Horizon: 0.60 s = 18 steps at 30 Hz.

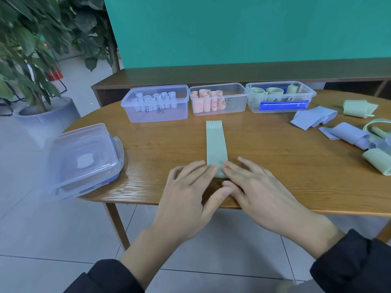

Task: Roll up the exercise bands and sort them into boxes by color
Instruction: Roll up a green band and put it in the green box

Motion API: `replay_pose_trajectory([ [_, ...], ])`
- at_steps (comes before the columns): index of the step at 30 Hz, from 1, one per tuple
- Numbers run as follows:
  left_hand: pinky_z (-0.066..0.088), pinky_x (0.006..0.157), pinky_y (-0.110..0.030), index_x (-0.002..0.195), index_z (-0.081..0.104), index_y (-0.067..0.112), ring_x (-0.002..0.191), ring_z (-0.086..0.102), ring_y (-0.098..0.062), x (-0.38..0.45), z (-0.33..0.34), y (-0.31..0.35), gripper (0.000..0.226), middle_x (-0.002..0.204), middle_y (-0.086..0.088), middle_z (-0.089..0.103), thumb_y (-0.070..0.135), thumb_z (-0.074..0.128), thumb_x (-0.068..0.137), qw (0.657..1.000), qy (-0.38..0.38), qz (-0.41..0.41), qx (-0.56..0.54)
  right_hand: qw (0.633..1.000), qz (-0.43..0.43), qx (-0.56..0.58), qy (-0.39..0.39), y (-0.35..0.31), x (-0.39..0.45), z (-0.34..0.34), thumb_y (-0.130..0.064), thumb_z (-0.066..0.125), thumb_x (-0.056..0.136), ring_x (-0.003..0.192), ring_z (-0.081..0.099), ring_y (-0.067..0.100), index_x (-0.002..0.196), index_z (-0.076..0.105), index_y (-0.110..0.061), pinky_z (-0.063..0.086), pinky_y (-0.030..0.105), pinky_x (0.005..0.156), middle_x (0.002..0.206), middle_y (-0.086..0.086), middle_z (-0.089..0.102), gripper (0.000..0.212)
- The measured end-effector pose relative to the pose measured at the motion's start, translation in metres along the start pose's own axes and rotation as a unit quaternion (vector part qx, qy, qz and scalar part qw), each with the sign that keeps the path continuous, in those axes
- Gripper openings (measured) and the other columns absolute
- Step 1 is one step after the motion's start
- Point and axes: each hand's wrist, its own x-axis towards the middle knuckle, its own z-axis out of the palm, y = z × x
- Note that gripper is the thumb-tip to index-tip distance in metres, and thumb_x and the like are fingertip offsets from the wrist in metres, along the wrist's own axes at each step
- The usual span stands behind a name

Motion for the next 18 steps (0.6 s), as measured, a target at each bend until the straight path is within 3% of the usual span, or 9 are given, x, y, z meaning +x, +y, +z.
replay_pose_trajectory([
  [4,0.037,0.102,-0.03,0.123,0.07,0.016,0.126,0.053,-0.011,-0.002,0.003,0.001,0.062,0.124,0.008,0.069,0.061,0.033,0.105,1.0,-0.01,0.004,0.014,1.0,0.0,0.0,-0.004,0.001,0.005,0.0,-0.065,-0.005,0.093,0.155,0.006,0.014,0.159,0.026,-0.03,0.014,0.036,0.124,0.166,-0.016,0.018,0.081],
  [8,0.034,0.102,-0.026,0.128,0.067,0.015,0.127,0.05,-0.012,0.001,0.003,0.005,0.066,0.127,0.007,0.068,0.063,0.029,0.104,0.999,-0.034,-0.014,0.024,1.0,0.008,-0.005,-0.025,0.004,0.009,-0.002,-0.056,0.015,0.104,0.155,0.003,0.013,0.16,0.021,-0.031,0.01,0.035,0.125,0.167,-0.017,0.013,0.062],
  [15,0.045,0.099,-0.036,0.135,0.063,0.012,0.134,0.047,-0.015,0.004,0.004,0.008,0.076,0.136,0.003,0.064,0.066,0.02,0.104,0.994,-0.086,-0.037,0.061,1.0,0.002,0.01,-0.02,0.008,0.01,0.002,-0.06,0.005,0.097,0.155,0.001,0.014,0.162,0.008,-0.03,0.008,0.035,0.125,0.168,-0.016,0.003,0.072],
  [18,0.044,0.098,-0.036,0.138,0.061,0.015,0.136,0.045,-0.014,0.009,0.004,0.008,0.077,0.137,0.006,0.063,0.067,0.016,0.103,0.991,-0.102,-0.044,0.072,0.998,-0.026,0.049,0.024,0.011,0.008,0.006,-0.06,0.011,0.1,0.155,0.008,0.012,0.16,0.021,-0.029,0.022,0.042,0.124,0.166,-0.015,0.017,0.068],
])
